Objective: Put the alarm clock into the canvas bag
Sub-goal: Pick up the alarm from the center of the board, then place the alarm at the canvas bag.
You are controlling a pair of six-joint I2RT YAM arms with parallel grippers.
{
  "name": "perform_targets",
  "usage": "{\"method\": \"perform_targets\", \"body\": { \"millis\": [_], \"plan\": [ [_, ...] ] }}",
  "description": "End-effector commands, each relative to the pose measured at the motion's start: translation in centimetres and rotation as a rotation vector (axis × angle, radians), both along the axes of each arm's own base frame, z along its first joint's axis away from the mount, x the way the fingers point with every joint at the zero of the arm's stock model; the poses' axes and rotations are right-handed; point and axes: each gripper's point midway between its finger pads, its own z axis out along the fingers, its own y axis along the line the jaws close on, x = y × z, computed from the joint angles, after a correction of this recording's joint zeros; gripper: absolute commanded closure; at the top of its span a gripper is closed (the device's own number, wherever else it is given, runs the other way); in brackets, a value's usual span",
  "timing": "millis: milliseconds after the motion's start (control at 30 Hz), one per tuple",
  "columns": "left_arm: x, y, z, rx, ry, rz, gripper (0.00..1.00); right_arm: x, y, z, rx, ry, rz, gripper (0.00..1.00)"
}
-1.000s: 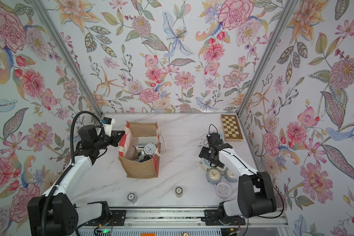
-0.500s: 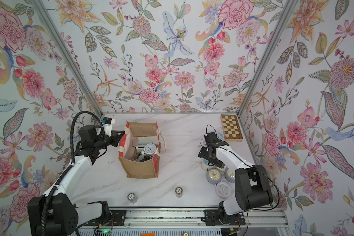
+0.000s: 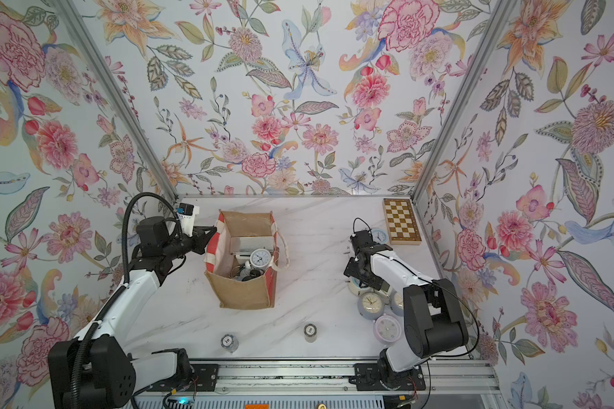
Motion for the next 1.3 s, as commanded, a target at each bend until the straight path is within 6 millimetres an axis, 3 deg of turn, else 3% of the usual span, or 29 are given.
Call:
{"method": "perform_targets", "body": {
  "millis": [0,367,600,867,1100,1267],
  "plan": [
    [-0.1,0.2,0.8,0.006,-0.039,-0.002,1.0,0.5,-0.1,2.0,-0.012,-0.048,-0.001,0.18],
    [-0.1,0.2,0.8,0.002,-0.039,-0.003,1.0,2.9,2.2,8.5,0.054,-0.234,0.067,0.26],
    [-0.1,0.1,0.8,-0.001,-0.038,-0.004,1.0,4.8,6.2,14.6,0.106,-0.38,0.219,0.3],
    [-0.1,0.1,0.9,-0.002,-0.043,-0.005,1.0,5.4,14.2,22.0,0.127,-0.565,0.527,0.32],
    [-0.2,0.0,0.9,-0.004,-0.044,-0.008,1.0,3.8,23.0,27.7,0.225,-0.737,0.805,0.36],
    [-0.2,0.0,1.1,-0.01,-0.053,-0.013,1.0,1.9,28.4,30.0,0.26,-0.797,0.962,0.37]
  ]
}}
